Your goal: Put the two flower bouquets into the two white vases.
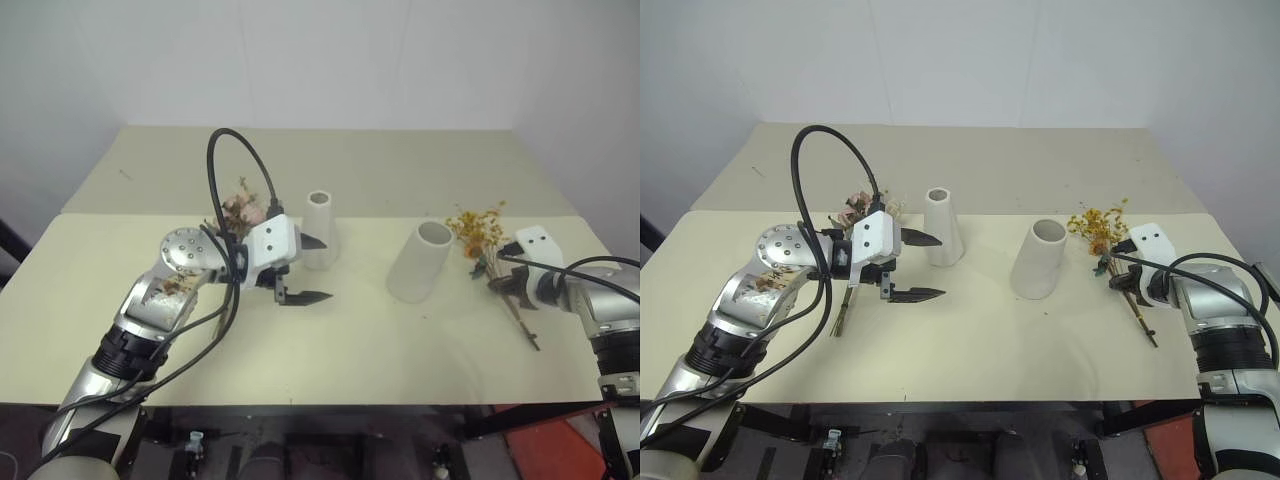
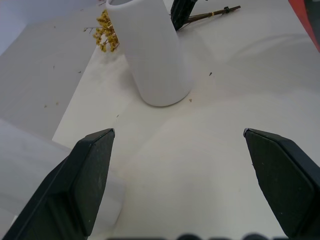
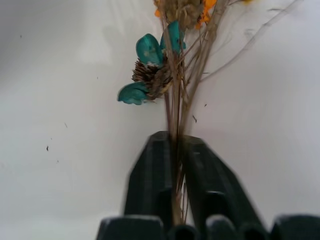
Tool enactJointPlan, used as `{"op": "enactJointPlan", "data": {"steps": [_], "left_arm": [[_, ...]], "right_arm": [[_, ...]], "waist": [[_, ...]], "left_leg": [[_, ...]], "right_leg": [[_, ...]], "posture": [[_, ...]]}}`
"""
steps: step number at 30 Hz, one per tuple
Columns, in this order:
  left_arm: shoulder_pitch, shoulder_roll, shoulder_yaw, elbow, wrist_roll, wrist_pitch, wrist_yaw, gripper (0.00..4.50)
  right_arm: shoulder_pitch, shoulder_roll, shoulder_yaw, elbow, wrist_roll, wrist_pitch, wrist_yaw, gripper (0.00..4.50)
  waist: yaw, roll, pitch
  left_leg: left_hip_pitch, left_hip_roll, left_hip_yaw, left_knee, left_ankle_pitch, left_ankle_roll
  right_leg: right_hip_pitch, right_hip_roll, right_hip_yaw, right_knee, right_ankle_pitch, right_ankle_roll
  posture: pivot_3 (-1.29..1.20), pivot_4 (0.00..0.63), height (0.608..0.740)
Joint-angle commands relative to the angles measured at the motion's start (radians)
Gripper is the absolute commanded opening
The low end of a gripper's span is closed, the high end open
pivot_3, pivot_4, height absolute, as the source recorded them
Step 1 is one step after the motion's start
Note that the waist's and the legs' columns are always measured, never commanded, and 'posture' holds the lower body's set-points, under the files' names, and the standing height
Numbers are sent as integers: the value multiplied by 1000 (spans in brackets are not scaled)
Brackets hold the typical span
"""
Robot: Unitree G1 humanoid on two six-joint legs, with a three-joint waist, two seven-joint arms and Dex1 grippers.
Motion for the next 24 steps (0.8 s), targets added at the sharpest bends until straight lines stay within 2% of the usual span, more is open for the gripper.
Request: {"op": "enactJointPlan", "data": {"steps": [1, 3, 5, 8, 11, 13, 17, 21, 24], "left_arm": [[-3, 14, 32, -10, 4, -20, 6, 4500], [-7, 17, 34, -1, 7, -24, 6, 4500], [-14, 18, 38, 6, 5, -27, 5, 4500], [-15, 20, 42, 10, 4, -34, 5, 4500], [-13, 21, 42, 13, 2, -38, 4, 4500], [-12, 20, 42, 12, -1, -40, 2, 4500], [-15, 12, 43, 20, -5, -48, 0, 4500], [-21, 4, 40, 32, 0, -53, 0, 4500], [-22, -1, 42, 35, -5, -51, -2, 4500]], "right_arm": [[2, -12, -41, -44, -3, 3, -11, 70], [12, -10, -49, -72, -27, -45, -48, 70], [-7, 27, -142, -99, -43, -151, -187, 70], [-3, 71, -250, -201, -56, -326, -312, 70], [-48, 186, -420, -332, 54, -480, -394, 70], [-53, 226, -466, -392, 85, -542, -408, 70], [-16, 296, -461, -503, 106, -677, -400, 70], [-14, 415, -498, -595, 336, -665, -345, 70], [-1, 459, -477, -626, 396, -666, -329, 70]], "waist": [[0, 0, 0], [1, 0, 0], [0, 0, 0], [1, 1, 0], [-2, 1, 0], [-2, 1, 0], [4, 1, 0], [1, 1, 0], [0, 2, 0]], "left_leg": [[0, 0, 0, 0, 0, 0], [0, 0, 0, 0, 0, 0], [0, 0, 0, 0, 0, 0], [-1, 0, 0, 0, 0, 0], [-1, 0, 0, -1, 0, 0], [-1, 0, 0, -1, 0, 0], [-1, 0, -1, 0, 0, 0], [0, 0, 0, 0, 0, 0], [0, 1, -1, 0, 0, 0]], "right_leg": [[0, 0, 0, 0, 0, 0], [0, 0, 0, 0, 0, 0], [0, 0, 0, 0, 0, 0], [-1, 0, 0, 0, -1, 2], [-2, 0, 0, 0, -1, 2], [-2, 0, 1, 0, 0, 1], [-1, 0, 0, 0, 1, 0], [0, 0, 0, 1, 1, -1], [0, 0, 0, 1, 2, -2]], "posture": [[0, 150, 740], [0, 150, 740], [0, 150, 740], [0, 150, 740], [0, 150, 740], [0, 150, 740], [0, 150, 740], [0, 150, 740], [0, 150, 740]]}}
